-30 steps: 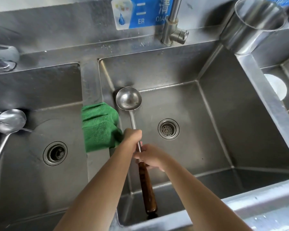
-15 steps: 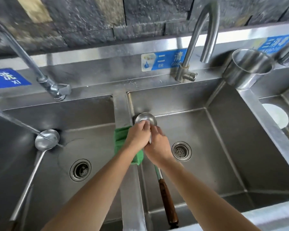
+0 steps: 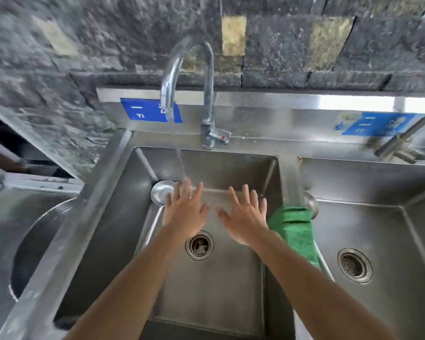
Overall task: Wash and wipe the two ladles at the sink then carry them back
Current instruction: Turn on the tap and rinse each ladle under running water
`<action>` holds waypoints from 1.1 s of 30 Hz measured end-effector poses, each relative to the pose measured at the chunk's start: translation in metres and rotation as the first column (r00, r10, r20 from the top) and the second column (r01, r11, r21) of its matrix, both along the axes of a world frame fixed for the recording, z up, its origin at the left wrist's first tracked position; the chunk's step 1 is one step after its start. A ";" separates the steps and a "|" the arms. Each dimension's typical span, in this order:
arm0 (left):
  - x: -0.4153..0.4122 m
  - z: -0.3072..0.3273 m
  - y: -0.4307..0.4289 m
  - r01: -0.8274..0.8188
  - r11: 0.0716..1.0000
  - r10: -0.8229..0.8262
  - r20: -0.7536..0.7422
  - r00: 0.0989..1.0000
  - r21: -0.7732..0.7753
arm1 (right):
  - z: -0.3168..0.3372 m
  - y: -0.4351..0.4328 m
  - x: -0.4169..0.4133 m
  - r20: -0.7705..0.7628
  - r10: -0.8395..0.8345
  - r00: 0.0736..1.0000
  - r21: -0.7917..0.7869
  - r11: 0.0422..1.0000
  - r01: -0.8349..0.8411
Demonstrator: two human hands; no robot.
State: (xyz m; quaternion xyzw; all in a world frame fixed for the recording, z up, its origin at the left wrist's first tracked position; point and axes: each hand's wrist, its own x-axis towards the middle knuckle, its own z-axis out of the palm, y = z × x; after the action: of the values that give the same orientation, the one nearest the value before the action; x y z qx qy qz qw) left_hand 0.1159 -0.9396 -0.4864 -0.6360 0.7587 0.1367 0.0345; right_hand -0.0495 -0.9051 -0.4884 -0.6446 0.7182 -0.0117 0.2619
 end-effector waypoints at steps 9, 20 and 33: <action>0.157 -0.078 -0.004 -0.142 0.960 0.134 0.049 0.990 0.240 | -0.056 -0.028 0.131 0.048 -0.005 0.999 0.154 0.988 -0.003; 0.188 -0.168 -0.037 -0.254 0.874 0.329 -0.122 0.936 0.414 | -0.149 -0.050 0.205 0.047 -0.033 0.998 0.317 0.948 0.016; 0.177 -0.172 -0.053 -0.342 0.874 0.420 -0.181 0.889 0.347 | -0.159 -0.075 0.184 0.158 -0.198 0.967 0.329 0.934 0.137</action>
State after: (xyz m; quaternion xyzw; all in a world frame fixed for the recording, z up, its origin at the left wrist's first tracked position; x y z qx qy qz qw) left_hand 0.2930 -0.9925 -0.6586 -0.7381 0.5852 0.3356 0.0084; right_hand 0.1345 -0.9802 -0.6473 -0.5265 0.7352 0.0199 0.4265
